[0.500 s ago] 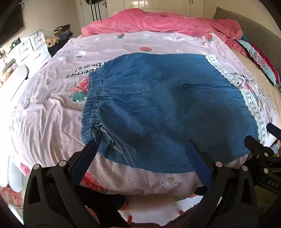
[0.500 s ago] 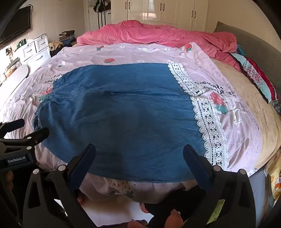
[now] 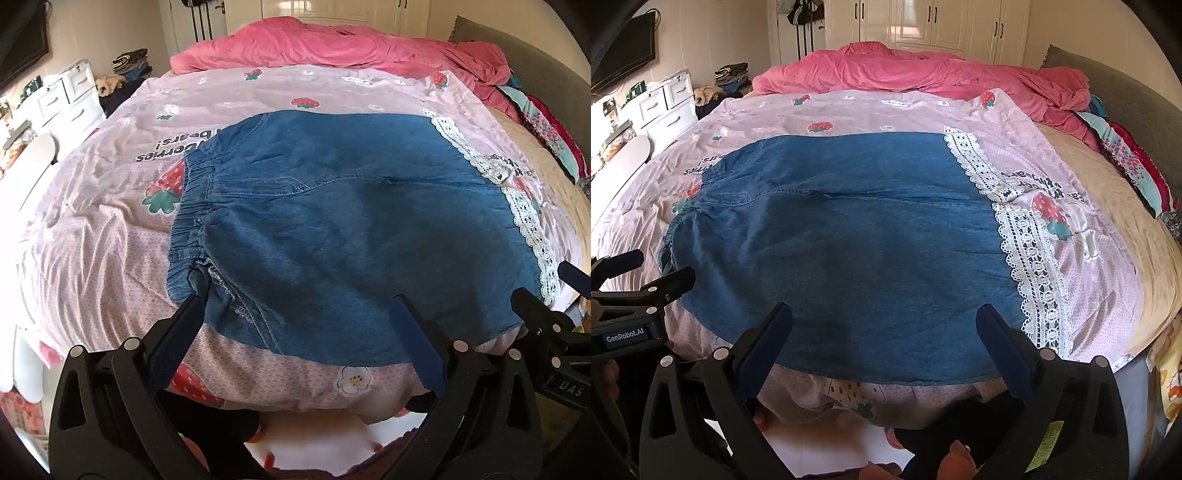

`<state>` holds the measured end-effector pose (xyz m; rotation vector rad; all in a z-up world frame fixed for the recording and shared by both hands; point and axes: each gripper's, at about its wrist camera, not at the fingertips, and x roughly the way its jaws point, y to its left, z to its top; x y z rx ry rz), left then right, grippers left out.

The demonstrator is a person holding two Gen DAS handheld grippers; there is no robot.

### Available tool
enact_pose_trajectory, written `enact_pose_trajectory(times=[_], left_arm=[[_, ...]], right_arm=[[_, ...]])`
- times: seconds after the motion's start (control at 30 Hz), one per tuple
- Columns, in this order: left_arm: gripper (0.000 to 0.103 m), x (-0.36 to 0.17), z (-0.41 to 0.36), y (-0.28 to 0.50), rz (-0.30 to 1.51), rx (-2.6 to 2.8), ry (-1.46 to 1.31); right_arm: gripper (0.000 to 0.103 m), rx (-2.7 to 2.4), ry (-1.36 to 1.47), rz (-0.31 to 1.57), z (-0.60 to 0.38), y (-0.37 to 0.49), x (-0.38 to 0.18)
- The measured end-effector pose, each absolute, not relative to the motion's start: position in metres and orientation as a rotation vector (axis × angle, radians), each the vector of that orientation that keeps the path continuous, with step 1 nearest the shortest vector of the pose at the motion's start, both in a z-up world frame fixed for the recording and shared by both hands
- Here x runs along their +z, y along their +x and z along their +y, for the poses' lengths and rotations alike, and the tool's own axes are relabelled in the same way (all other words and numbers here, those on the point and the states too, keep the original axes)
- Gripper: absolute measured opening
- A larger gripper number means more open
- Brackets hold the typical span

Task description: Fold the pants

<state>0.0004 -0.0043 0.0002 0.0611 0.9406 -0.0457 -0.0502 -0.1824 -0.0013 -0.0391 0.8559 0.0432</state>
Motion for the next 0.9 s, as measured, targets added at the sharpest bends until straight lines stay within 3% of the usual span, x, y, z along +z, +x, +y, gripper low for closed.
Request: enact_pose_trajectory(times=[0.9], left_arm=[[0.094, -0.0015, -0.003, 0.0042, 0.946, -0.061, 0.051]], right_arm=[[0.099, 0.039, -0.04, 0.859, -0.1851, -0.0497, -0.0004]])
